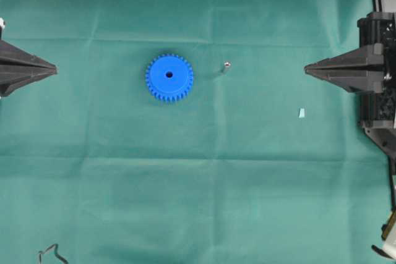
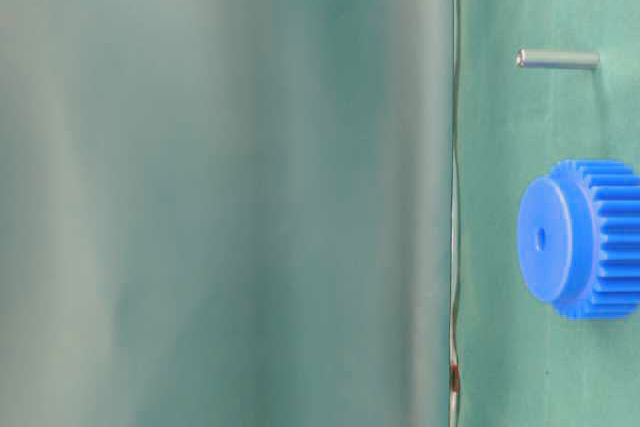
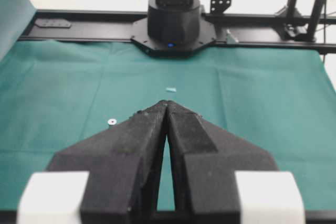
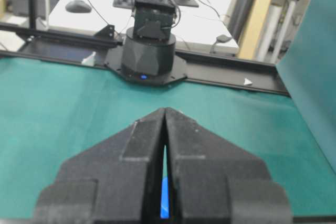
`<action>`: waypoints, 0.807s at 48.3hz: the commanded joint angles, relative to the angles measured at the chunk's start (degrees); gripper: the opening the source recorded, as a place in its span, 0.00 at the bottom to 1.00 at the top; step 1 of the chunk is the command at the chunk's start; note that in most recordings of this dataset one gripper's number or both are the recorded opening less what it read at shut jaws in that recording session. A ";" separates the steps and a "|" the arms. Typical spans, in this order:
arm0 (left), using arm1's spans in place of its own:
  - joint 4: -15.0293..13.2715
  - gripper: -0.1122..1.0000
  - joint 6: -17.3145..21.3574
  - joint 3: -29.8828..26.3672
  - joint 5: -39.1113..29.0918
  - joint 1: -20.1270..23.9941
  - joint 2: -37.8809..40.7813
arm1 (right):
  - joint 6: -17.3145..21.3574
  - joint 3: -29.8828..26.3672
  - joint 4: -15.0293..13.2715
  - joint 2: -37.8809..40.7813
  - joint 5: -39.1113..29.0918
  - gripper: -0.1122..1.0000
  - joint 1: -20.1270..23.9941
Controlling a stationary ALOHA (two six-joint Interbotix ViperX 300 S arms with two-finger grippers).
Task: Insert the shaft into the center hole of the gear.
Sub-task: 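Move the open right gripper left toward the silver shaft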
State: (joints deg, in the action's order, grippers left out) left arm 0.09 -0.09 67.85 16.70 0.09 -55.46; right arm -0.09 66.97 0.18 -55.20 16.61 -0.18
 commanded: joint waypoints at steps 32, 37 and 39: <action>1.23 0.10 -0.26 -2.81 -2.11 -0.70 1.23 | -0.79 -3.25 0.88 4.92 -3.60 0.13 -3.69; 1.23 0.10 -0.26 -2.72 -2.11 -0.70 1.14 | -0.79 -3.60 1.67 8.17 -1.93 0.14 -4.92; 1.14 0.10 -0.26 -2.81 -2.11 -0.70 1.14 | -0.79 -3.60 1.93 9.67 -1.05 0.19 -5.54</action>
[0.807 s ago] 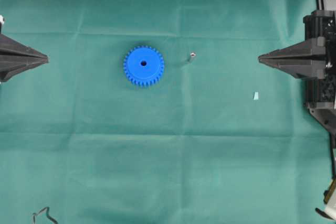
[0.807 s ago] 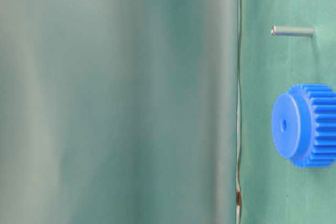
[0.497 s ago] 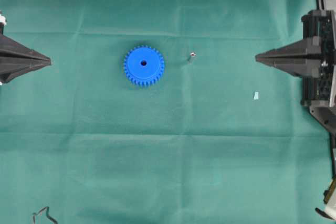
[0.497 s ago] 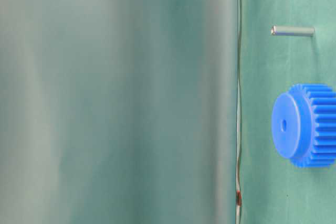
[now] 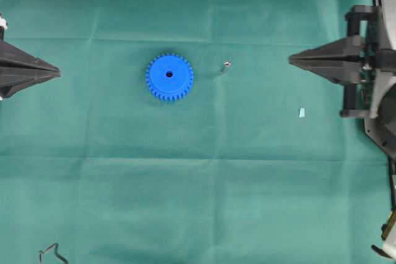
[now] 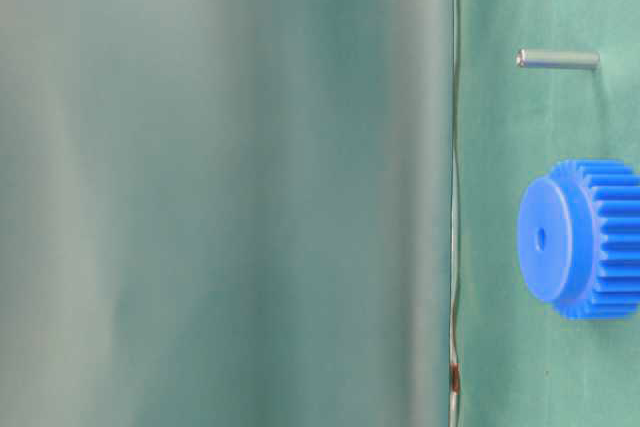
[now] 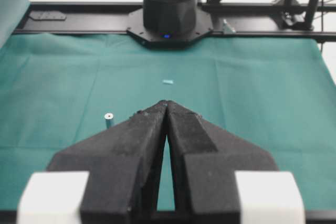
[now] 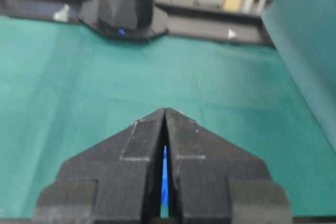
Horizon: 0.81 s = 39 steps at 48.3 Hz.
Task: Insert the shaft into the center hole of the gear.
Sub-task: 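Move the open right gripper left toward the silver shaft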
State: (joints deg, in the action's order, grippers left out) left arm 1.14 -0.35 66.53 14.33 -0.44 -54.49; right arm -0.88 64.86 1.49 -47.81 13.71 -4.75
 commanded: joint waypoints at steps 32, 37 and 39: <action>0.18 0.10 0.00 -1.32 -0.09 -0.18 0.53 | 0.09 -4.83 7.38 36.74 17.31 0.83 -5.98; 0.18 0.10 -0.09 -1.32 -0.35 -0.18 0.53 | 0.09 -5.01 9.05 39.73 18.46 0.83 -6.06; 0.18 0.10 -0.09 -1.41 -0.44 -0.18 0.53 | 0.09 -4.92 9.93 40.96 19.07 0.83 -6.06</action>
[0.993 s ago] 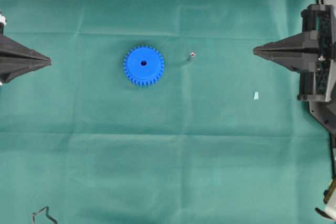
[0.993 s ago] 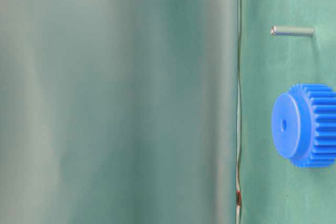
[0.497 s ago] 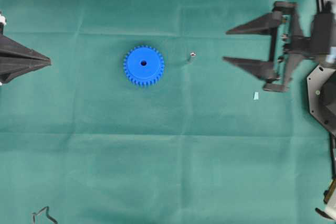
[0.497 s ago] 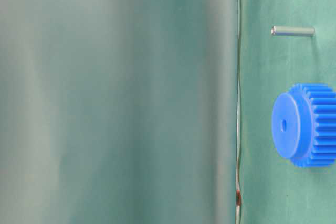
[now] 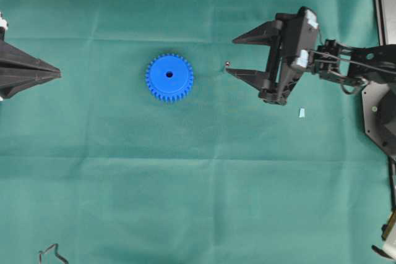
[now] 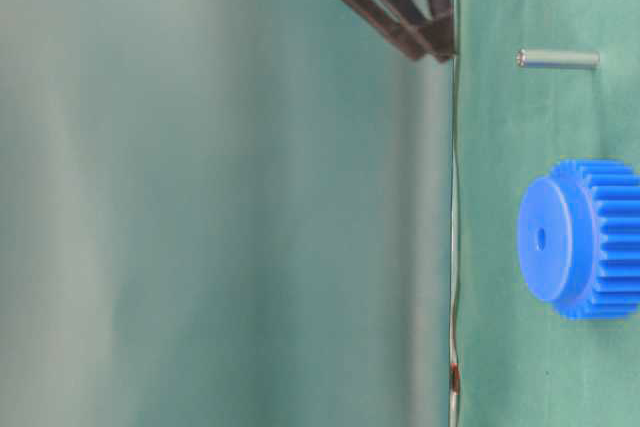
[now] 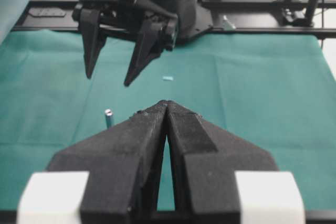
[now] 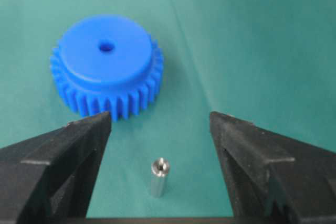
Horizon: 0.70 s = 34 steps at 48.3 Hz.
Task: Insert the shaft into the center hole of the gear.
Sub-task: 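Move the open right gripper left toward the silver shaft, then close the right gripper on the silver shaft and lift it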
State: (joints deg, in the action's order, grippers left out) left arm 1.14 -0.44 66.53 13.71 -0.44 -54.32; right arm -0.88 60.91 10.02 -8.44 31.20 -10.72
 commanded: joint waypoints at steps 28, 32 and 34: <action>0.18 0.10 0.00 -1.32 -1.05 -0.18 0.35 | 1.14 -1.23 5.27 9.58 4.83 0.82 0.44; 0.18 0.10 0.00 -1.41 -1.14 -0.18 0.35 | 1.32 -1.23 5.36 9.93 4.92 0.81 0.53; 0.18 0.10 0.00 -1.32 -1.23 -0.18 0.35 | 1.32 -1.23 5.36 10.02 5.01 0.80 0.53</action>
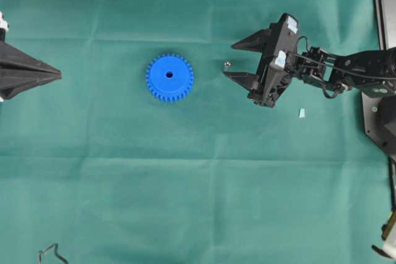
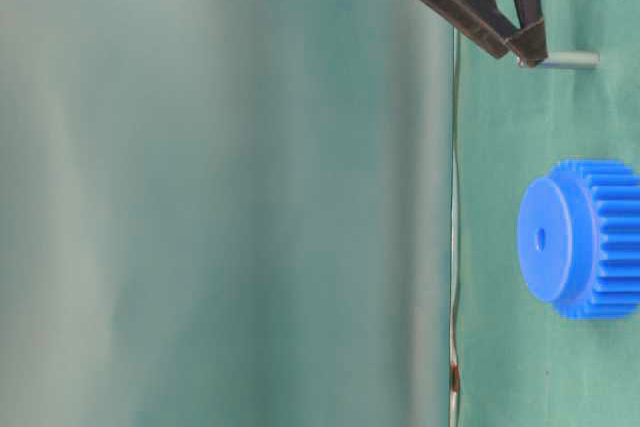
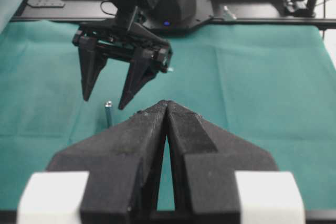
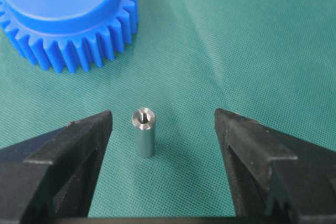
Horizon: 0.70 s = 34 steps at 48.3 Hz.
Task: Insert the shaft into the center hole of the gear.
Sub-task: 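Close the right gripper on the silver shaft and lift it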
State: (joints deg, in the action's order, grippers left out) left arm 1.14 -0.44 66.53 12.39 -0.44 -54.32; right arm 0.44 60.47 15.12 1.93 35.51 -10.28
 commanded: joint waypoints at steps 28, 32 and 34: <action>0.18 0.10 0.00 -1.41 -0.44 -0.18 0.00 | 0.00 -1.85 0.00 0.79 0.62 0.26 1.49; 0.18 0.10 -0.18 -1.32 -0.62 -0.18 0.00 | 0.00 -1.93 0.00 0.79 0.53 0.25 1.58; 0.18 0.10 -0.26 -1.41 -0.70 -0.18 0.00 | 0.00 -1.93 0.00 0.79 0.53 0.25 1.58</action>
State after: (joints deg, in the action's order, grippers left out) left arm 1.14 -0.62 66.53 11.51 -0.44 -54.49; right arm 0.53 59.41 15.21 3.16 35.60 -8.79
